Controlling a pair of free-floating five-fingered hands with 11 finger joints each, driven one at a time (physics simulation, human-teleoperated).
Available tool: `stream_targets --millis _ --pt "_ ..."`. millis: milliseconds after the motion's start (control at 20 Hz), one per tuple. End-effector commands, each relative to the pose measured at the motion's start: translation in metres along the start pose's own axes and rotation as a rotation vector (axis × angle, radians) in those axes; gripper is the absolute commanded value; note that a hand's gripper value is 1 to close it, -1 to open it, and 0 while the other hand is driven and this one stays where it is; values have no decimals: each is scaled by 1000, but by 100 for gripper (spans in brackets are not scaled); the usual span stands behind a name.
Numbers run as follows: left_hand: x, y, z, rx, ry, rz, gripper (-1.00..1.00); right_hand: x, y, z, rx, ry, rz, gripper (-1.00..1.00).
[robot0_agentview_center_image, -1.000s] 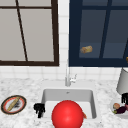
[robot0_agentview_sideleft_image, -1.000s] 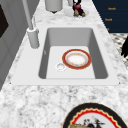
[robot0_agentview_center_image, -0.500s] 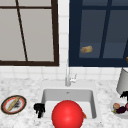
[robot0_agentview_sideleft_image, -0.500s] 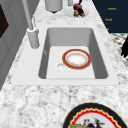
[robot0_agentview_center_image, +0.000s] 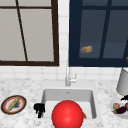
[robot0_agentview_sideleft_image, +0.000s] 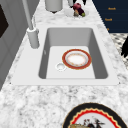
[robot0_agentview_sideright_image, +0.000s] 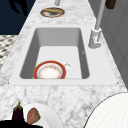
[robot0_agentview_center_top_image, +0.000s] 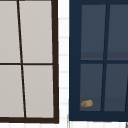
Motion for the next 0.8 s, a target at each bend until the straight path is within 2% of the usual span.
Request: stream_targets --millis 0,150,200,550,750 --pt "0 0 0 0 0 0 0 -11 18 -15 -24 -5 18 -100" --pt "0 0 0 0 0 0 0 -31 27 -23 -40 -17 17 -100" --pt "0 0 0 0 0 0 0 -40 28 -25 -28 -34 0 -100" --pt "0 0 0 0 0 0 0 -48 32 -46 19 -23 -1 -100" --pt "0 0 0 0 0 0 0 -47 33 -54 73 -11 -3 -100"
